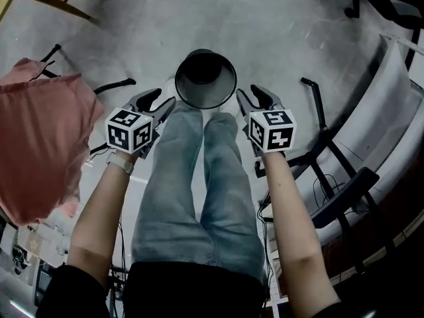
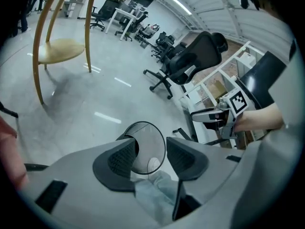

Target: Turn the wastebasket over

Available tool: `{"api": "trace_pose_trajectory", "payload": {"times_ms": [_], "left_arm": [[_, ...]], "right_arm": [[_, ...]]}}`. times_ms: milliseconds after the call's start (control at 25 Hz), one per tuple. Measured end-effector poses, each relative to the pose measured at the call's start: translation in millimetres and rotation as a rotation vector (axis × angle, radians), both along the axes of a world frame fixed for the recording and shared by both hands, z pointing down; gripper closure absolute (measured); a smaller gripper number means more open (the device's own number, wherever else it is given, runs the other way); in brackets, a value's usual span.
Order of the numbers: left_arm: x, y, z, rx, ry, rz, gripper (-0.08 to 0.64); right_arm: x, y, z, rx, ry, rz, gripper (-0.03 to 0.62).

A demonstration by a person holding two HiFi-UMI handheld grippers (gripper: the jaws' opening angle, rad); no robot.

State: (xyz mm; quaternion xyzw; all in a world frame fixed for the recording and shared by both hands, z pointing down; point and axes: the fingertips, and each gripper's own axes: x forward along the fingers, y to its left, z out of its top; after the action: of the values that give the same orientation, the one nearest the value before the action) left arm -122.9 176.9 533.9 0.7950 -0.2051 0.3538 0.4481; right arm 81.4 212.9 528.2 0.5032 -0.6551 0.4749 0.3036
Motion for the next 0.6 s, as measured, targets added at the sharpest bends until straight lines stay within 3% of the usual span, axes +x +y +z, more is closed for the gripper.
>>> {"api": "trace_pose_trajectory", "payload": {"times_ms": [360, 600], "left_arm": [[4.0, 8.4, 109.4, -0.071, -0.025, 0.025, 0.357], [1.7, 15.1, 161.6, -0.132, -0.053, 0.013, 0.357]], "right_arm": [[8.0, 21.0, 124.6, -0.174, 0.011, -0.054, 0.429], [8.6, 35.8, 173.8, -0.253, -0.008, -0.004, 0.423]]}}
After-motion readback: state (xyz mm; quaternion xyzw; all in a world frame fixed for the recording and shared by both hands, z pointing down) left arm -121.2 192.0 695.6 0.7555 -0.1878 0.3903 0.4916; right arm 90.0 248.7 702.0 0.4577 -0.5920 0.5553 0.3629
